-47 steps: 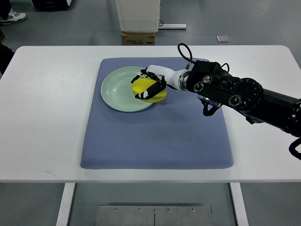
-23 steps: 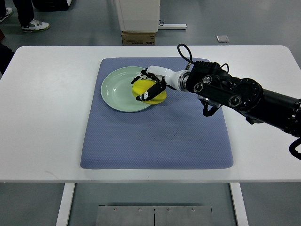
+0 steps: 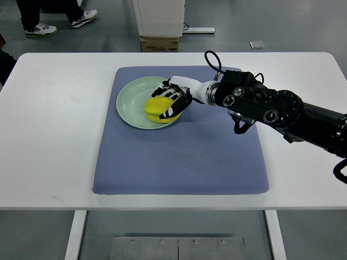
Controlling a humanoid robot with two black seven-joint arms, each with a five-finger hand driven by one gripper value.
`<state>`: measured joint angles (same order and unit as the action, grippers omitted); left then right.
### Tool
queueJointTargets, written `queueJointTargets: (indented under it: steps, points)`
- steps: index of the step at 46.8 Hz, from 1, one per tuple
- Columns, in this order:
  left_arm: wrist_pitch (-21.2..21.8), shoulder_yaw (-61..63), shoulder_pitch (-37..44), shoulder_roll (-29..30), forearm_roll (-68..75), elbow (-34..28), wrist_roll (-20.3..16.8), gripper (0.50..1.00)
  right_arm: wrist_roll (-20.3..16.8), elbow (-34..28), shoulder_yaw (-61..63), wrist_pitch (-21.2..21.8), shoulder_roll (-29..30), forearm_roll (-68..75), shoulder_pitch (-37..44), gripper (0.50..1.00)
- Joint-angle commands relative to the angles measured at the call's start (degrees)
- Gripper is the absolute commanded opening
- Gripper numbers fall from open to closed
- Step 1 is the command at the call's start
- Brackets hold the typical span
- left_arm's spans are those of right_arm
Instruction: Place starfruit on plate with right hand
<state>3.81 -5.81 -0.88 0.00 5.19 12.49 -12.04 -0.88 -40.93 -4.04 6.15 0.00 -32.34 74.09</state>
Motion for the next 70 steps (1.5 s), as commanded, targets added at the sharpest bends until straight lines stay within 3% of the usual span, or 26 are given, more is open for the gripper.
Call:
queueJointTargets:
  steps: [1, 4, 9, 13, 40, 58, 70]
  points:
    - [0.0, -0.1, 0.0, 0.0, 0.0, 0.0, 0.0, 1.000, 0.0, 0.1, 0.1, 0.0, 0.0, 0.1, 0.1, 0.862]
    - [0.1, 0.0, 0.0, 0.0, 0.0, 0.0, 0.0, 1.000, 0.1, 0.2, 0.1, -0.1, 0.0, 0.1, 0.2, 0.889]
    - [0.0, 0.0, 0.0, 0.0, 0.0, 0.0, 0.0, 1.000, 0.2, 0.5, 0.4, -0.4, 0.0, 0.1, 0.5, 0.983]
    - [0.1, 0.0, 0.0, 0.0, 0.0, 0.0, 0.0, 1.000, 0.2, 0.9, 0.4, -0.4, 0.0, 0.2, 0.6, 1.000]
    - [0.0, -0.1, 0.0, 0.0, 0.0, 0.0, 0.0, 1.000, 0.4, 0.8, 3.7, 0.1, 0.0, 2.7, 0.5, 1.000]
    - [0.0, 0.0, 0.0, 0.0, 0.0, 0.0, 0.0, 1.000, 0.8, 0.6, 9.8, 0.8, -11.2, 7.4, -1.5, 1.000]
    - [0.0, 0.0, 0.0, 0.0, 0.0, 0.0, 0.0, 1.000, 0.6, 1.0, 15.4, -0.1, -15.5, 12.0, -4.8, 1.000]
